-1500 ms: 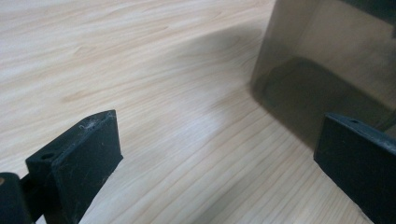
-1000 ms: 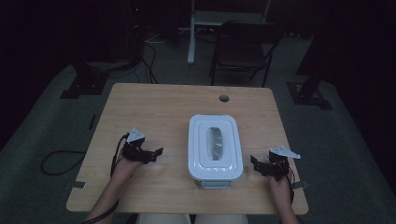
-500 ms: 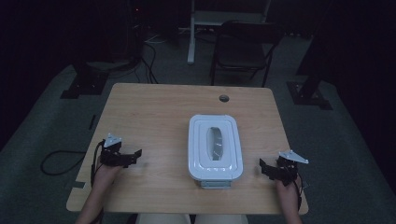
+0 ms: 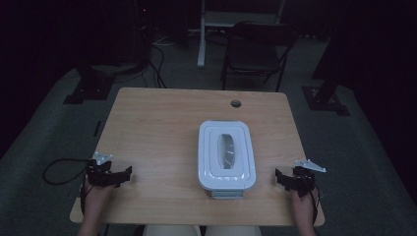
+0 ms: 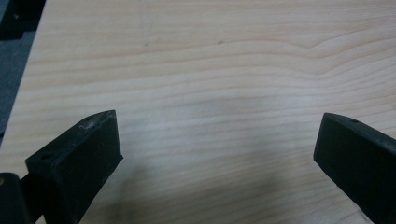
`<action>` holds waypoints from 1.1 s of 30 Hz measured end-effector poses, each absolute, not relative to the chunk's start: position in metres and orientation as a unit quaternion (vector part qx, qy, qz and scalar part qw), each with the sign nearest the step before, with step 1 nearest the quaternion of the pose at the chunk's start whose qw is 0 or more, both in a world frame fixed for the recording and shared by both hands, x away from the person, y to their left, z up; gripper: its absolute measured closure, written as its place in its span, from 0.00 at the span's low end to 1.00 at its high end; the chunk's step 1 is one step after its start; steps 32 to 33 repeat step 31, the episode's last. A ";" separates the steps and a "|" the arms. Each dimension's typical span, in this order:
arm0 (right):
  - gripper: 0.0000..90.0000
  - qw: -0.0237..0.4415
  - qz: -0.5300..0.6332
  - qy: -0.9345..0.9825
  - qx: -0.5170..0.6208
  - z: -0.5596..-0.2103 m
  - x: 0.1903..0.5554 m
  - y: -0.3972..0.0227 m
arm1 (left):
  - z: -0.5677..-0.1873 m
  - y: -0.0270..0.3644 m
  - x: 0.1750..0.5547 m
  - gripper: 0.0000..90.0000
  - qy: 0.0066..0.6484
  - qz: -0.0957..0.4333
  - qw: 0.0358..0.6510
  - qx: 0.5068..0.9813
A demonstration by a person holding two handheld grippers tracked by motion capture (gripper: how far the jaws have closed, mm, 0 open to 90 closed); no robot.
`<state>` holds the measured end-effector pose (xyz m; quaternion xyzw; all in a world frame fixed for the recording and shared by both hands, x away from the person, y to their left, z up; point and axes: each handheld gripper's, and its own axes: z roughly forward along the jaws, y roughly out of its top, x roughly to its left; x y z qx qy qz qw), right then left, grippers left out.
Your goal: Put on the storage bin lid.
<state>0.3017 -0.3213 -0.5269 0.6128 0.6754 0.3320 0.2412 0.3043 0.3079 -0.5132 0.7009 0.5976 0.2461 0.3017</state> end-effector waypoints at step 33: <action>0.15 0.260 0.295 0.678 0.621 -0.528 0.304 -0.315 | -0.524 0.314 0.298 0.02 0.654 0.264 0.260 0.659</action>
